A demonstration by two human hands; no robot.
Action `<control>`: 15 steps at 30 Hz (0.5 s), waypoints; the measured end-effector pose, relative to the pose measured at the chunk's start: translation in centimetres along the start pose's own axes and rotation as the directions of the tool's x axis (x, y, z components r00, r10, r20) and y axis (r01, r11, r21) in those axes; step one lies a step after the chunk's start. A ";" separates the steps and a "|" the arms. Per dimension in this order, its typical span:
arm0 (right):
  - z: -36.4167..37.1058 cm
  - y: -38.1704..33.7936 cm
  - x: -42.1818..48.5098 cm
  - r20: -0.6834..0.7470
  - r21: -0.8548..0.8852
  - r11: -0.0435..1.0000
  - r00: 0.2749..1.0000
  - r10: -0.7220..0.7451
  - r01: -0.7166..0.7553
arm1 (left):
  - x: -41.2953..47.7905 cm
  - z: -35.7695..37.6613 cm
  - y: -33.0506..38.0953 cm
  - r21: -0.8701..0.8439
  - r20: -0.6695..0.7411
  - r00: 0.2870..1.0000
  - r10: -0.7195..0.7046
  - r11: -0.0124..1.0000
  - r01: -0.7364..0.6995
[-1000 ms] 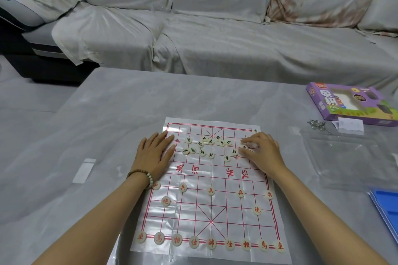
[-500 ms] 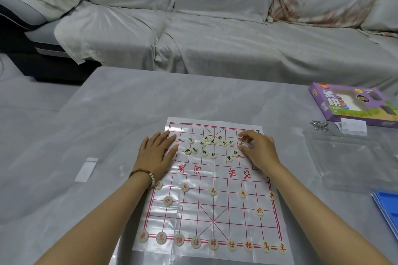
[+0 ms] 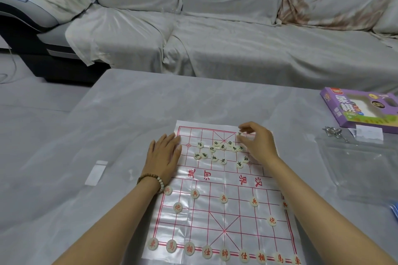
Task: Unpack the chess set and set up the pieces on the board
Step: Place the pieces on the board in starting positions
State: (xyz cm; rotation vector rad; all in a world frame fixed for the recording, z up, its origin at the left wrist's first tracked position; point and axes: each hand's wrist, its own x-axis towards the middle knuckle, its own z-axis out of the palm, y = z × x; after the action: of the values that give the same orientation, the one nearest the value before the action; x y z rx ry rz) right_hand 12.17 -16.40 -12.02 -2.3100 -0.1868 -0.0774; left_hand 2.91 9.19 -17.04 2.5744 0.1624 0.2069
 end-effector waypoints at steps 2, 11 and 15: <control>2.1 -2.5 1.1 0.087 0.113 0.993 0.996 -0.034 0.024 | 0.0 -0.2 0.0 -0.054 -0.034 0.998 -0.049 0.997 0.048; 11.3 -8.4 3.9 0.290 0.032 0.991 0.948 -0.135 0.131 | 0.3 -0.2 0.1 -0.115 -0.059 0.989 -0.134 0.985 0.127; 11.7 -7.8 4.0 0.320 -0.020 0.985 0.934 -0.157 0.172 | 0.3 -0.2 0.0 -0.106 -0.040 0.992 -0.119 0.988 0.114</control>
State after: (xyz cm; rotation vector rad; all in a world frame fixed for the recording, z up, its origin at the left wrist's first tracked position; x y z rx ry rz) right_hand 14.83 -2.17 -13.86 -2.3390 -0.5485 0.2104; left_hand 3.18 9.35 -16.78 2.4494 0.3102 0.2259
